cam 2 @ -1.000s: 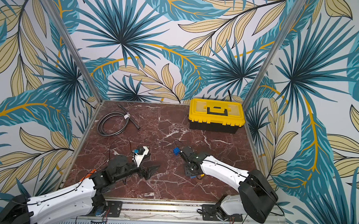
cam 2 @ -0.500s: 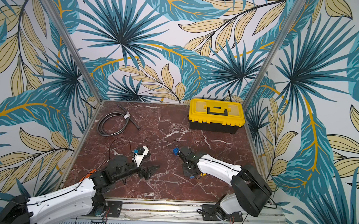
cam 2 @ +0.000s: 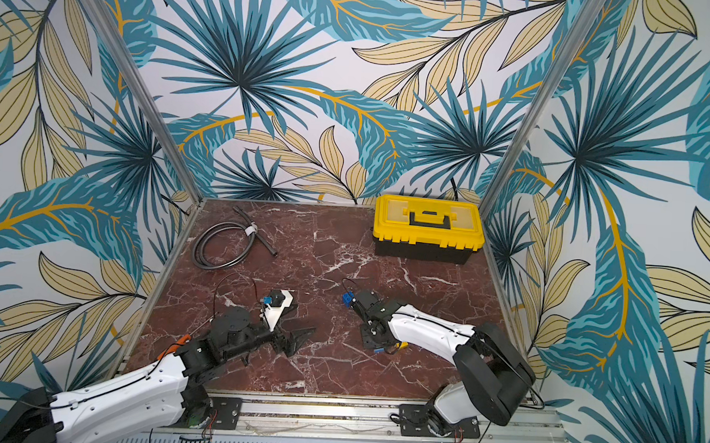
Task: Assemble the letter f with lego
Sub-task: Pick up the lego brick from the center of the board, then assemble the lego brick with the lego brick.
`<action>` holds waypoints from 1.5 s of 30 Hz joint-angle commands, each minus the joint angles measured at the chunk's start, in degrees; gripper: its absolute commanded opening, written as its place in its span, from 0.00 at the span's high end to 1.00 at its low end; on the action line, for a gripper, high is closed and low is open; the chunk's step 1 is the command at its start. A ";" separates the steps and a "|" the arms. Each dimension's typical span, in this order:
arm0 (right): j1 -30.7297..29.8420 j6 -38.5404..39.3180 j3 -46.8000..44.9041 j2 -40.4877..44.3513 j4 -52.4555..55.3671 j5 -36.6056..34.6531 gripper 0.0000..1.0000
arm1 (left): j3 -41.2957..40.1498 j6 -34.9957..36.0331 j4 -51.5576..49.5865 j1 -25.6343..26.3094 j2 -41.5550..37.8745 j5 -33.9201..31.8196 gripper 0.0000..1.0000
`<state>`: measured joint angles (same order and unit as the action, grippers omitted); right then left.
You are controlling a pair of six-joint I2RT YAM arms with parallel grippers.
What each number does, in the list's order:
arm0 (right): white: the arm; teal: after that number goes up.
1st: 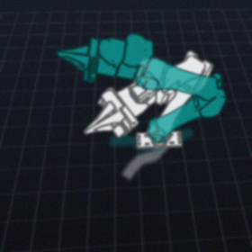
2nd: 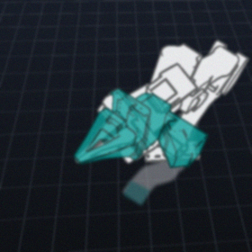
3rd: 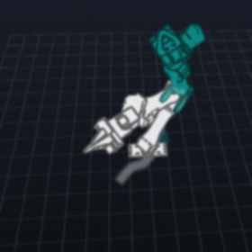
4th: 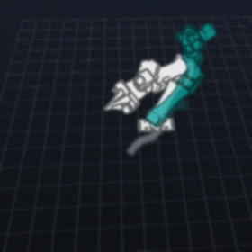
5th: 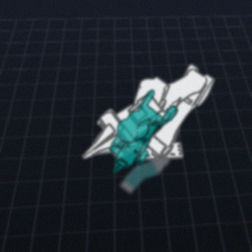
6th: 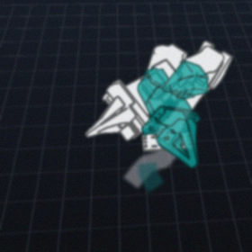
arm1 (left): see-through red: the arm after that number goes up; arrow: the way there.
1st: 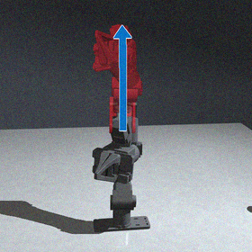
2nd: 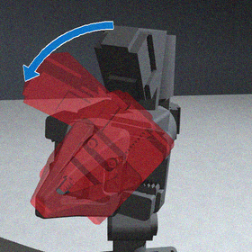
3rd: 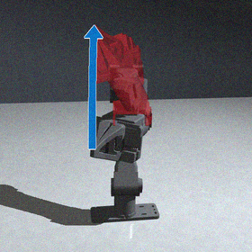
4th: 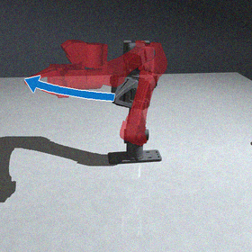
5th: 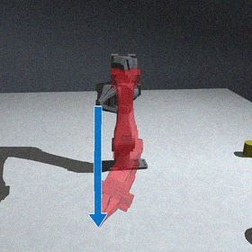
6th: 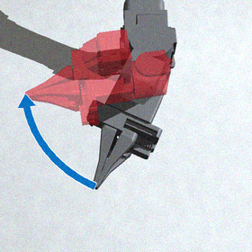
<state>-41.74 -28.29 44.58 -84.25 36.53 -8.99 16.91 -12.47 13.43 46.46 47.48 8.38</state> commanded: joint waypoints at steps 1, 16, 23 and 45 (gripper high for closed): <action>-0.29 1.49 2.81 -0.08 2.09 -0.12 0.70 | -0.82 -0.45 0.28 0.20 -0.74 0.28 0.01; -0.32 16.89 25.11 -9.56 12.49 -0.08 0.71 | -1.26 0.25 0.28 0.13 -0.74 0.07 0.01; -0.07 22.96 34.87 -16.64 15.22 0.81 0.71 | -1.70 0.43 0.39 0.13 -1.25 -0.31 0.01; 3.50 31.20 43.29 -25.85 16.48 4.16 0.71 | -2.24 1.12 0.37 0.15 -1.53 -2.16 0.01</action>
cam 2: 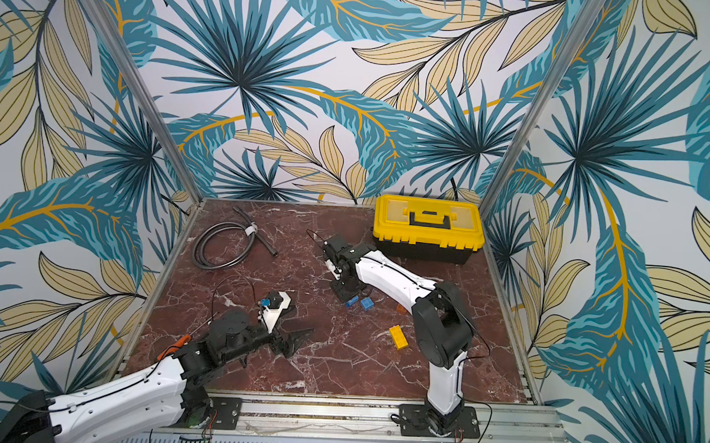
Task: Assemble the letter f with lego
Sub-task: Assemble the lego brick with the lego brick.
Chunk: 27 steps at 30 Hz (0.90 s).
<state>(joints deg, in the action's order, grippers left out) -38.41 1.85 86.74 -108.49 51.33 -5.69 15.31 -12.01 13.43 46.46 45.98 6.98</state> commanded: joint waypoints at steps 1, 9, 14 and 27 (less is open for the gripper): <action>0.30 1.14 1.15 -1.70 1.58 0.86 0.71 | -0.59 0.67 0.37 0.15 0.16 -0.78 0.00; 0.89 0.97 0.89 -2.64 1.13 1.04 0.72 | -0.46 0.60 0.40 0.17 0.95 -0.91 0.01; 1.16 0.99 0.71 -2.96 0.52 1.39 0.72 | -0.46 0.62 0.37 0.19 1.00 -1.14 0.01; 1.87 1.11 0.68 -4.16 -0.24 2.00 0.72 | -0.46 0.61 0.46 0.17 1.79 -1.54 0.01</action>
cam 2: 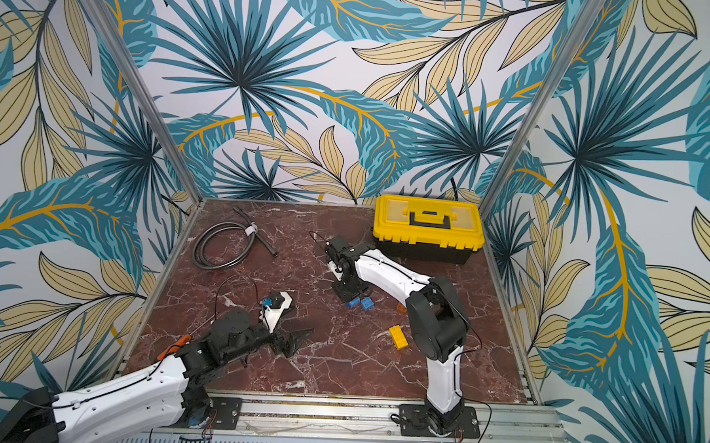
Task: Assemble the letter f with lego
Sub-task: Assemble the lego brick with the lego brick.
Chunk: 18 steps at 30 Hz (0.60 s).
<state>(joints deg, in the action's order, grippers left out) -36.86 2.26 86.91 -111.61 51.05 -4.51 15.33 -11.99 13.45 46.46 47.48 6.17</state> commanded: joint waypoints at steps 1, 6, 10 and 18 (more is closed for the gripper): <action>0.32 0.66 0.45 -1.12 -0.03 0.90 0.72 | -0.48 0.56 0.43 0.13 0.36 -0.80 0.01; 0.39 0.65 0.50 -1.57 -0.11 1.48 0.72 | -0.31 0.56 0.43 0.13 0.94 -0.73 0.00; 0.49 0.65 0.45 -1.93 -0.11 1.74 0.73 | -0.30 0.47 0.48 0.13 1.07 -0.80 0.01; 0.61 0.59 1.20 -1.41 -0.13 2.27 0.74 | -0.35 0.47 0.43 0.15 1.12 -0.84 0.01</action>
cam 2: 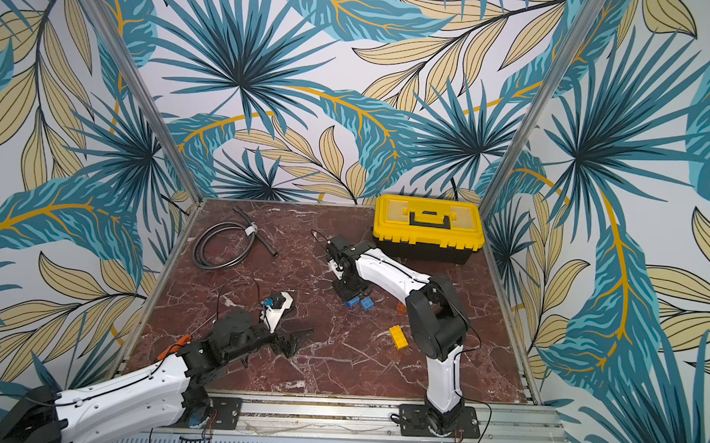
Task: Assemble the letter f with lego
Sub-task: Assemble the lego brick with the lego brick.
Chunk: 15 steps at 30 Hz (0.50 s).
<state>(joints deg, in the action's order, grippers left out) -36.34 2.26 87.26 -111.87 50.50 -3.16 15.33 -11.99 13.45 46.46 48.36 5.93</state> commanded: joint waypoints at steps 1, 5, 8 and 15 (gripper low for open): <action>0.12 0.66 1.03 -1.32 0.53 0.78 0.74 | -0.30 0.47 0.43 0.17 0.24 -0.57 0.01; 0.15 0.81 1.24 -1.93 0.85 1.21 0.74 | -0.40 0.47 0.43 0.13 0.16 -0.62 0.01; 0.14 0.81 1.19 -2.19 1.15 1.23 0.74 | -0.39 0.47 0.43 0.13 0.10 -0.57 0.01; 0.18 0.13 -0.38 -2.50 0.66 2.01 0.75 | -0.49 0.39 0.43 0.18 0.18 -0.61 0.01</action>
<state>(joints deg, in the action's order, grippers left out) -36.25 2.42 87.88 -112.36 50.78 -2.63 15.33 -12.01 13.45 46.46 48.38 5.69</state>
